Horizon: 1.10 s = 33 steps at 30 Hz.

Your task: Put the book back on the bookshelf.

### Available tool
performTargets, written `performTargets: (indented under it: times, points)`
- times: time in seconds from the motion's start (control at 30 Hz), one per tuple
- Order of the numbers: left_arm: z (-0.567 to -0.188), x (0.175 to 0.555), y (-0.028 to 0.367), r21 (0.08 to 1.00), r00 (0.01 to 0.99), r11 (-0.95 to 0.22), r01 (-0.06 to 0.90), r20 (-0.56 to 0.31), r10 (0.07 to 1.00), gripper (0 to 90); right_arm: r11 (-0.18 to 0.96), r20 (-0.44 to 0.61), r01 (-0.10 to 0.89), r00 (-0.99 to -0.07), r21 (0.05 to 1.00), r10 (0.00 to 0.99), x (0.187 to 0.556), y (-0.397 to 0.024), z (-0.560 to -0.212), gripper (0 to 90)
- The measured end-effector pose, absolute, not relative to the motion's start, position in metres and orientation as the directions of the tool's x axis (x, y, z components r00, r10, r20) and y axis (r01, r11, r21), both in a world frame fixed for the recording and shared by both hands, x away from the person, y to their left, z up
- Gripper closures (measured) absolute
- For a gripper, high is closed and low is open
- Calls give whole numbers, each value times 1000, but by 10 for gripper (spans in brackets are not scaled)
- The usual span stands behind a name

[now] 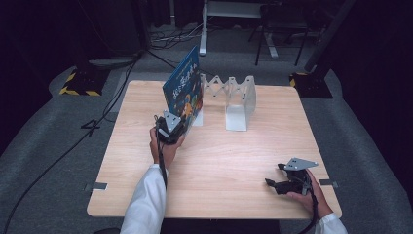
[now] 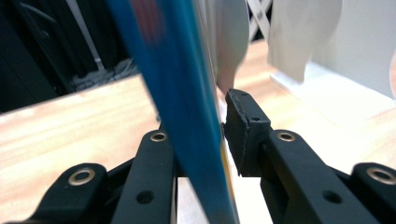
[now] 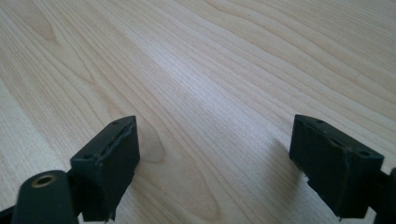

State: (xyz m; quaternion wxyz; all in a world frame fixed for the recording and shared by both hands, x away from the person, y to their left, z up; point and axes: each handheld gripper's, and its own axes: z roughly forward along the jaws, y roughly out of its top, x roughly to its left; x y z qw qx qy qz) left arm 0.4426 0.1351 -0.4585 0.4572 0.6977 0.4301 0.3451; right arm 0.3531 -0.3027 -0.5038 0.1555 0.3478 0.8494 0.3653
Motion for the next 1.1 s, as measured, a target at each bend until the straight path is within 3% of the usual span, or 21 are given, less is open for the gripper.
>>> performTargets:
  times: [0.77,1.1]
  points:
    - [-476,438,126,928,384,-205,311,74,920,727,486,-10,475,-707,734,707,353,-303,-505,162]
    - [-474,446,108,913,369,-254,320,127,921,687,486,-10,475,-708,734,706,353,-303,-505,161]
